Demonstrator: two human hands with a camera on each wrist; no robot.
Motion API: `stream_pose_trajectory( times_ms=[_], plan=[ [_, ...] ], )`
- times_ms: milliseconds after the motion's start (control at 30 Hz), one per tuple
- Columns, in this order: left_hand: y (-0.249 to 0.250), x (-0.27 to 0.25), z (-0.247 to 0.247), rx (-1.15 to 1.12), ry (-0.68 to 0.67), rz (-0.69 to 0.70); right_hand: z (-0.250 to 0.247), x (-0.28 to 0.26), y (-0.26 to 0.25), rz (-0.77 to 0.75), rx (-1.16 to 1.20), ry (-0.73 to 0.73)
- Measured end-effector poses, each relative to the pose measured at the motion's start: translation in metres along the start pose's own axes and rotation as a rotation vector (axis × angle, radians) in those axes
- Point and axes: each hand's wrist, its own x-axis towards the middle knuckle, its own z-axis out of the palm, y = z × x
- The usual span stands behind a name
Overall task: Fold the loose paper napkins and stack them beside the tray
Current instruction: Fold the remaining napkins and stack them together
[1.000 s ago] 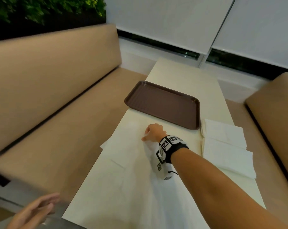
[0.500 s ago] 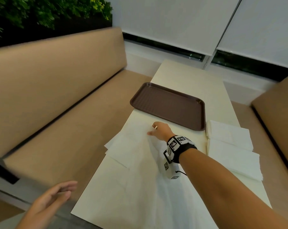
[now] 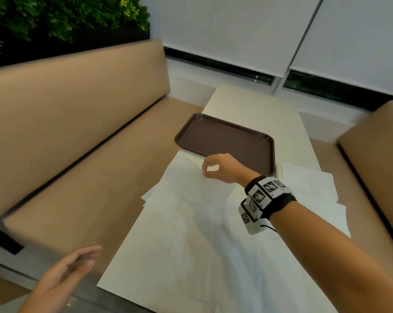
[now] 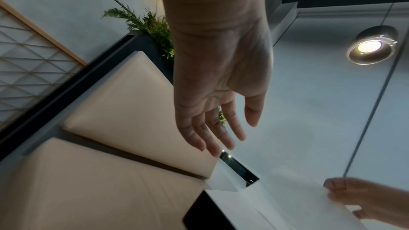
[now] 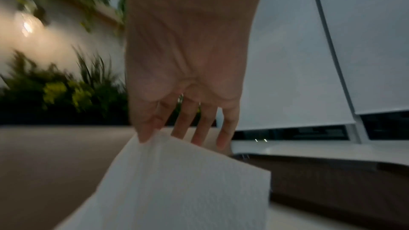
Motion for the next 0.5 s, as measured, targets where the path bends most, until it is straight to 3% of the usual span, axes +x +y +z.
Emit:
stream_pose_trajectory(
  times_ms=[167,300,433,500],
  plan=[
    [0.051,0.028,0.036,-0.092,-0.084,0.111,-0.069,-0.058,-0.038,-0.097,0.379,0.063],
    [0.11,0.069,0.103,-0.379,-0.292,0.159,-0.112,-0.11,-0.053,-0.126,0.828,0.204],
    [0.157,0.082,0.157,-0.58,-0.569,0.167,-0.117,-0.149,-0.038,-0.053,1.002,0.447],
    [0.172,0.08,0.175,-0.591,-0.59,0.2,-0.106,-0.166,-0.024,0.044,1.003,0.597]
  ],
)
